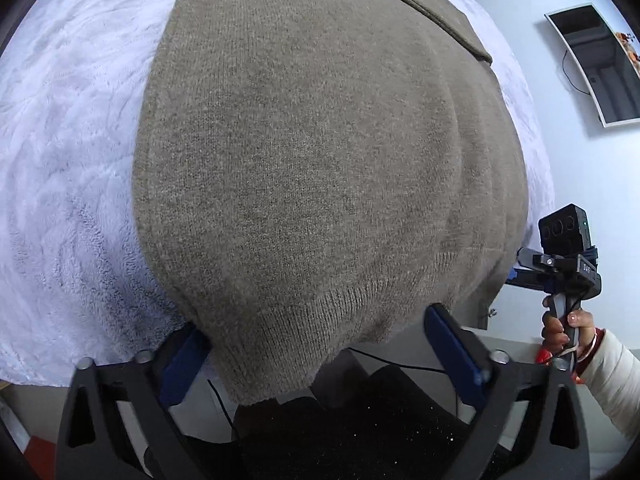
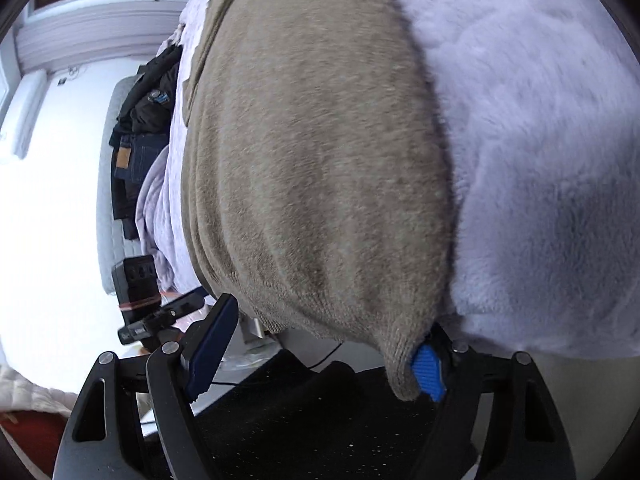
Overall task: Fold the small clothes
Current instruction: 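Grasp the sweater hem with the left gripper while the right gripper grasps it too, then lift the hem with both grippers, fold it over toward the collar, release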
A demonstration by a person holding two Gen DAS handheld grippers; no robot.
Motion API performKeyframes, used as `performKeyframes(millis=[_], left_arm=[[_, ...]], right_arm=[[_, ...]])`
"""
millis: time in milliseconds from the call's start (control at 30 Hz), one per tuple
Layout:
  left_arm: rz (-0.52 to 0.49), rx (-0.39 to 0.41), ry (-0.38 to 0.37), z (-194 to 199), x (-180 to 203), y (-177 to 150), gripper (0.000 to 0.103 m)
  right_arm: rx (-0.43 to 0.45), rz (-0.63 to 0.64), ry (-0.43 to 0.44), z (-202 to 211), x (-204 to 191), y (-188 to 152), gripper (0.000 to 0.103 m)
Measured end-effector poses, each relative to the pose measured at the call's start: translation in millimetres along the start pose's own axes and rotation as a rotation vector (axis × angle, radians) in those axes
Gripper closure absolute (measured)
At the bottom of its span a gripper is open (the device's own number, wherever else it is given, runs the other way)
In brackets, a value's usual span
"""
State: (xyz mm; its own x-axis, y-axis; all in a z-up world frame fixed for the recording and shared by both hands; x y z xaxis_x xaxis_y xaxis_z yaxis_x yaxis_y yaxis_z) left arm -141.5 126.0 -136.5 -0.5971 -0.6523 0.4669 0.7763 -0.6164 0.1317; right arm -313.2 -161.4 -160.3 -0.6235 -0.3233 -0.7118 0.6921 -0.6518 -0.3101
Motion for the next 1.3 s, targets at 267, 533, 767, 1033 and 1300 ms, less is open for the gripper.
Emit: performKeyframes(millis=[267,533,767,1033,1300], left_arm=[[0.059,0.013,-0.123,16,-5,6,0.088],[0.140,0.188,-0.238,71,-8,55,0.088],[0.144,0.399,-0.229,126,-27,147,0.088],[0.115,0.515,-0.108,136,-52,279,0.088],[0.204,0.396,0.080,45,-101,350,0.088]], right_arm=[[0.008,-0.018,0.140,21,-18,-10,0.091],[0.037,0.060,0.357,49,-96,13,0.092],[0.102,0.137,0.485,78,-170,75,0.092],[0.181,0.164,0.541,98,-232,199,0.092],[0.177,0.066,0.358,44,-205,332,0.092]])
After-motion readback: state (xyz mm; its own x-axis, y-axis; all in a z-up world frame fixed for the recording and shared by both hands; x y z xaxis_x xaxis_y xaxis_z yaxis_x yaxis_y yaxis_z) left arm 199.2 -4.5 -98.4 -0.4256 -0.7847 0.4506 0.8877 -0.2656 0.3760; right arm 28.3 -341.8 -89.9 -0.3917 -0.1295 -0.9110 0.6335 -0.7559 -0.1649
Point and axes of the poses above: each gripper's, at about its wrist camera, not at the fingertips, and z roughly against the way its jaws point, x to its right, y to its top, the point moved 6 cm from there along -z, roughly the way its jaws point, and after that the axes turned 11 degrees about -z, right-handed, at the moved point
